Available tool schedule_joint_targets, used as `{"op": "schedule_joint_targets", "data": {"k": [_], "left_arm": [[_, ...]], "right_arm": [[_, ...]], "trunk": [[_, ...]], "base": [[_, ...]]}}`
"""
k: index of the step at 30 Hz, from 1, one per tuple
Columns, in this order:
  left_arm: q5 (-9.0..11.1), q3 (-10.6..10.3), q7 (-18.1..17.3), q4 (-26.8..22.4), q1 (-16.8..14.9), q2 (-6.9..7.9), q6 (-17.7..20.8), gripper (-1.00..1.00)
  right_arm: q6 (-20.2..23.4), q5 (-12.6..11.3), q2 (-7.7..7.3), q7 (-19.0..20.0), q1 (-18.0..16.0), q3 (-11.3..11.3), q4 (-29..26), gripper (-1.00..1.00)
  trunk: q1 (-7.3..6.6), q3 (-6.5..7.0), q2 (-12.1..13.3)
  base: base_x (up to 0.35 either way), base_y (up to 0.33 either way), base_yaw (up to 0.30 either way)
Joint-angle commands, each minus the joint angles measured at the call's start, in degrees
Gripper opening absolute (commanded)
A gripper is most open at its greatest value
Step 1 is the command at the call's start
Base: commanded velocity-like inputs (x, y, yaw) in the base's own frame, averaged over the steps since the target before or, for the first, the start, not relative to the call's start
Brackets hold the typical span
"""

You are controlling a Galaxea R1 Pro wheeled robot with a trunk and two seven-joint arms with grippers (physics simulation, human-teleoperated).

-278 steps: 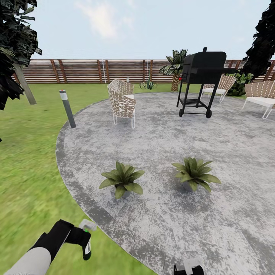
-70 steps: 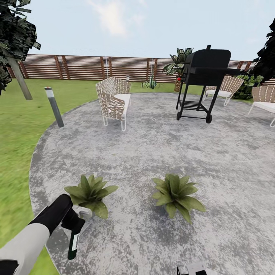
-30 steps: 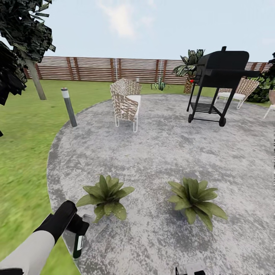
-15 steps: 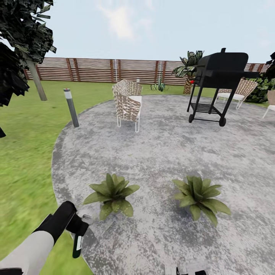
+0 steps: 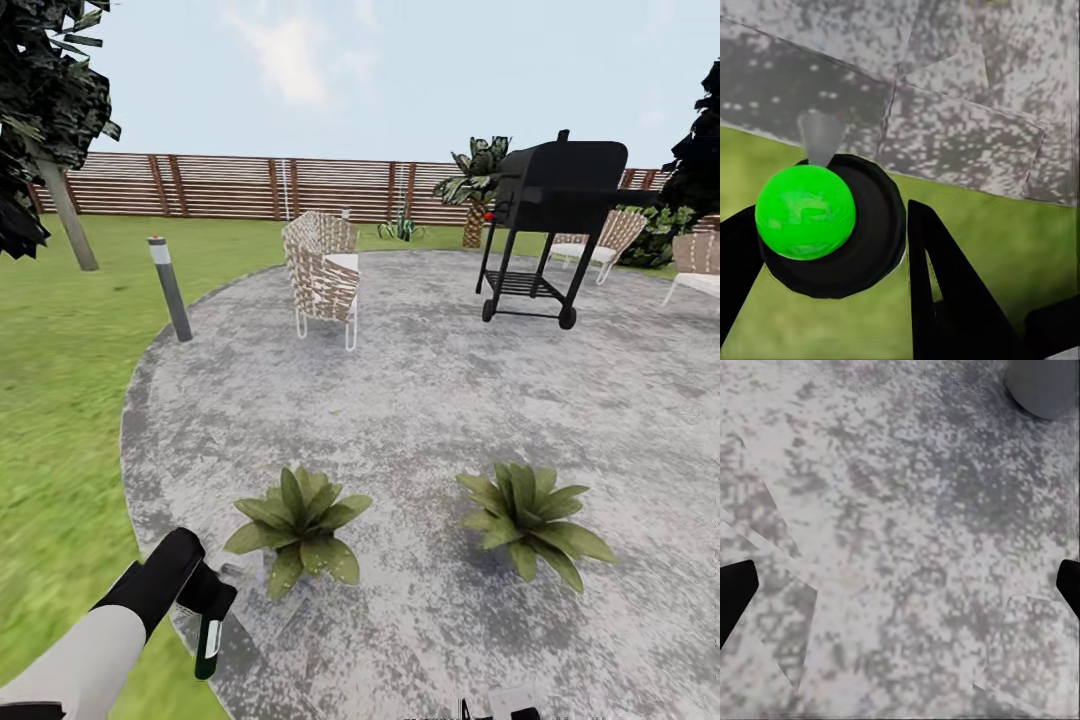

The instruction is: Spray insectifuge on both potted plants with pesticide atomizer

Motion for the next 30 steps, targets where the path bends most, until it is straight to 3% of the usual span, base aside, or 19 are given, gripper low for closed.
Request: {"op": "schedule_joint_targets", "data": {"k": [1,8,13,20,25,30], "left_arm": [[-0.4,-0.1,-0.5,-0.1,0.0,0.05,0.2,-1.00],[-0.6,-0.2,-0.6,-0.1,0.0,0.13,0.3,-1.00],[-0.7,-0.1,-0.6,-0.1,0.0,0.07,0.3,-1.00],[-0.4,-0.1,-0.7,0.1,0.0,0.09,0.4,-1.00],[-0.6,-0.5,-0.8,5.1,0.0,0.09,0.4,-1.00],[-0.7,-0.6,-0.7,5.6,0.0,0.47,0.4,-1.00]], "right_arm": [[0.0,0.6,0.02,-0.6,-0.1,0.2,0.1,1.00],[0.0,0.6,0.02,-0.6,-0.1,0.2,0.1,1.00],[0.0,0.5,0.20,-0.7,-0.1,0.2,0.1,1.00],[0.0,0.4,0.28,-0.8,-0.1,0.1,0.1,1.00],[0.0,0.4,0.28,-0.8,-0.1,0.1,0.1,1.00],[0.0,0.4,0.28,-0.8,-0.1,0.1,0.1,1.00]], "trunk": [[-0.01,-0.05,0.0],[-0.01,-0.05,0.0],[-0.01,-0.05,0.0],[-0.01,-0.05,0.0],[-0.01,-0.05,0.0],[-0.01,-0.05,0.0]], "base": [[0.004,0.004,-0.295],[-0.062,0.010,-0.218],[-0.146,0.225,-0.044],[-0.006,0.163,-0.275],[0.000,0.005,-0.282],[-0.001,0.000,-0.055]]}}
